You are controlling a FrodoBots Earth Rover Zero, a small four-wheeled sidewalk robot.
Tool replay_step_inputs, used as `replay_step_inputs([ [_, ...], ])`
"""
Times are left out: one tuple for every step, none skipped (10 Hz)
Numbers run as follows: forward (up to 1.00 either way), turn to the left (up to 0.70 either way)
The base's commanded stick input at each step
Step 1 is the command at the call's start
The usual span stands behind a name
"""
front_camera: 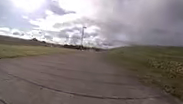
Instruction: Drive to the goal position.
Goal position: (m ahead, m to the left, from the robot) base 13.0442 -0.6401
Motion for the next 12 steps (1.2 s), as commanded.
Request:
replay_step_inputs([
  [1.0,0.34],
  [1.0,0.17],
  [1.0,0.0],
  [1.0,0.0],
  [1.0,0.0],
  [1.0,0.0],
  [1.0,0.0],
  [1.0,0.0],
  [1.0,0.0],
  [1.0,0.0],
  [1.0,0.0],
  [1.0,0.0],
])
